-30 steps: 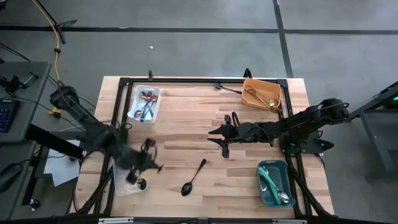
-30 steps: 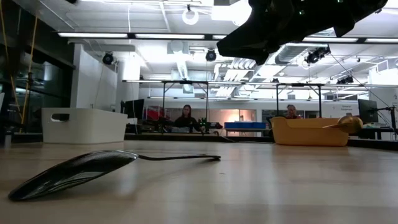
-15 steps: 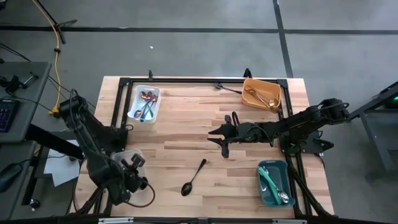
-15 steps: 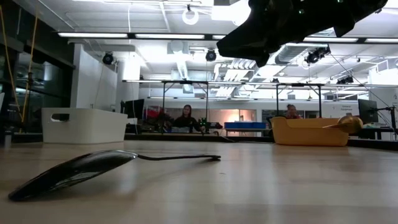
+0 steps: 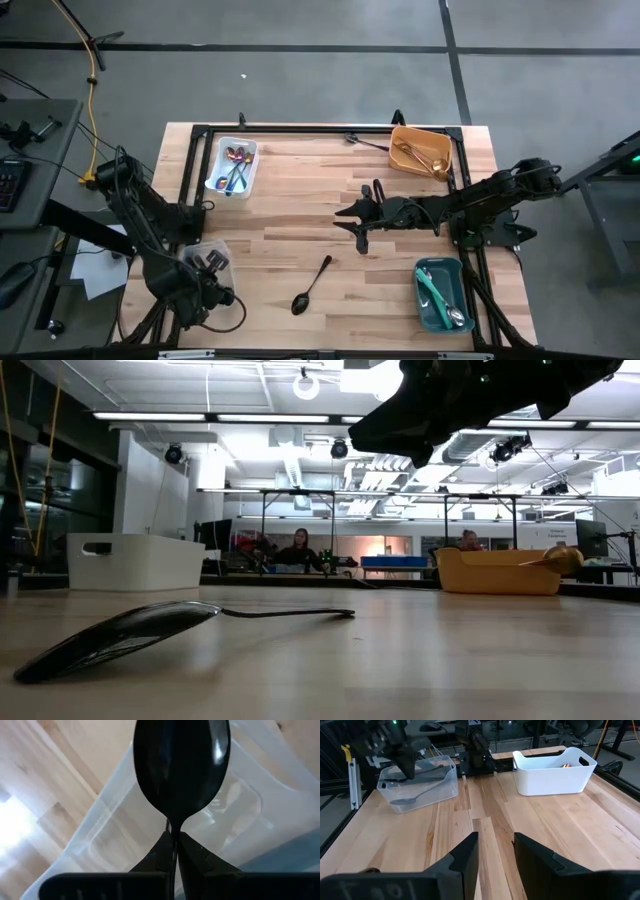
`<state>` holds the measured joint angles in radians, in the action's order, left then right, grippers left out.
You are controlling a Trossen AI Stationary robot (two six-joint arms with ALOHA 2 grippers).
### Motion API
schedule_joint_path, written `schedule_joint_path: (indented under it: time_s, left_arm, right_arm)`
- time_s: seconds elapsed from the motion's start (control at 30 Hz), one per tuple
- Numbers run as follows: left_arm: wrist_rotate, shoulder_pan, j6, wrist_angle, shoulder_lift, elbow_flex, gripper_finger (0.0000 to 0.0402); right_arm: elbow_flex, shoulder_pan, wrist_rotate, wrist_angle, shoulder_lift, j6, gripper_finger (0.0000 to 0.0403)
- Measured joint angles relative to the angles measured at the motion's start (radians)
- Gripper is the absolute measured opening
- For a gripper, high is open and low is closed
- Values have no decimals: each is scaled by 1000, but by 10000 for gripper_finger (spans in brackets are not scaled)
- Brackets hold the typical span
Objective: Sort silverware by color (type)
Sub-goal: Put the black spoon into the transparent bin
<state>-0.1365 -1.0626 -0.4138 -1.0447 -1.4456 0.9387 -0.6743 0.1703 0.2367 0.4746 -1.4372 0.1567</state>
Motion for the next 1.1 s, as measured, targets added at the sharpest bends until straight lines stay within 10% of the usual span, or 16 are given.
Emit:
schedule_joint_path:
  time_s: [0.87, 1.1]
  left_arm:
    - [-8, 3, -143, 16, 0, -21, 76]
    - [-151, 51, -159, -3, 0, 87, 121]
  right_arm:
    - [0, 0, 0, 0, 0, 0, 119]
    - [0, 0, 0, 0, 0, 0, 119]
